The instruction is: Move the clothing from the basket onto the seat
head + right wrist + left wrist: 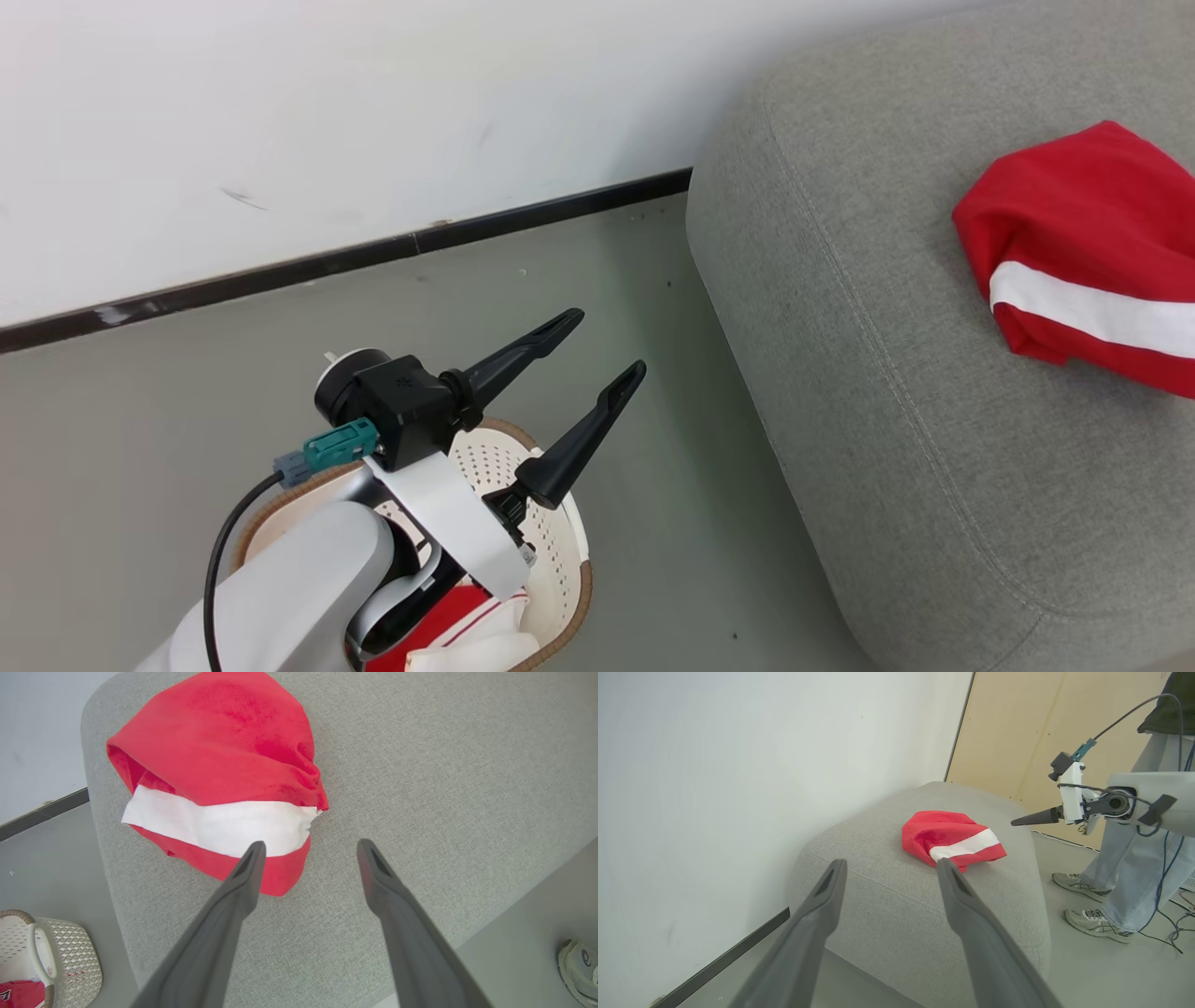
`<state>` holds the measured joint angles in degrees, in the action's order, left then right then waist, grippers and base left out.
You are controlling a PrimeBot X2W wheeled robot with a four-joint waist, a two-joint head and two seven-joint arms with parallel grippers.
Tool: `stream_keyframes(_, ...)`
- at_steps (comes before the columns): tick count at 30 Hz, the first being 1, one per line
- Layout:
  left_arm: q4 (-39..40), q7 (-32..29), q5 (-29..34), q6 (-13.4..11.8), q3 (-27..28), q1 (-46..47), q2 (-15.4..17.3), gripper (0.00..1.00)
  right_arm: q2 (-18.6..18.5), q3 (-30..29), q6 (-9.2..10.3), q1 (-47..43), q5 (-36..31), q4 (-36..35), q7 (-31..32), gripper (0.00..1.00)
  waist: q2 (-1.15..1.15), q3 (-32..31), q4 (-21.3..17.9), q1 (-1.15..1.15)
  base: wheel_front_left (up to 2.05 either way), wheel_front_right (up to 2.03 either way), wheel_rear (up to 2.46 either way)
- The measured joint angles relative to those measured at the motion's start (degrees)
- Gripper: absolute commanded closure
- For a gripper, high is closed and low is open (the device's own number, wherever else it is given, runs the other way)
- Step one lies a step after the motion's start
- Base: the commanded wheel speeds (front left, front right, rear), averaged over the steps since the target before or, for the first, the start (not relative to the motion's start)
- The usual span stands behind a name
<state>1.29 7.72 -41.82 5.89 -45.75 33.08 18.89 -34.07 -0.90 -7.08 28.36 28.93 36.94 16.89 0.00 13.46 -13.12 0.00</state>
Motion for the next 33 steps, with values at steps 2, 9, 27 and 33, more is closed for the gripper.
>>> stream_keyframes(2, -0.15, 0.22, -0.16, -0.21, 0.2, -0.38, -0.31, 0.0, -0.05, 0.74, 0.0, -0.18, 0.67, -1.74, 1.35, 0.0, 0.0, -0.76, 0.38, 0.0, 0.0, 0.0, 0.0)
stream_keyframes(9, -0.53, 1.24, -0.99, -1.32, 1.04, -1.32, -0.54, 0.0, -3.18, 2.48, 0.0, 0.08, 0.26, -11.04, 0.67, 0.0, 0.0, -3.12, 2.07, 0.0, 0.0, 0.0, 0.0)
stream_keyframes(27, -2.71, 3.83, -2.69, -6.04, 7.75, -5.55, 1.35, 0.0, 0.87, 6.16, 0.0, -1.18, -1.05, -26.66, -15.04, 0.0, 0.0, -7.0, 7.44, 0.0, 0.0, 0.0, 0.0)
stream_keyframes(33, -3.59, 4.47, -4.03, -7.73, 9.69, -7.56, 2.05, 0.0, 3.99, 6.91, 0.0, -4.14, -2.75, -28.29, -20.58, 0.0, 0.0, -7.98, 9.47, 0.0, 0.0, 0.0, 0.0)
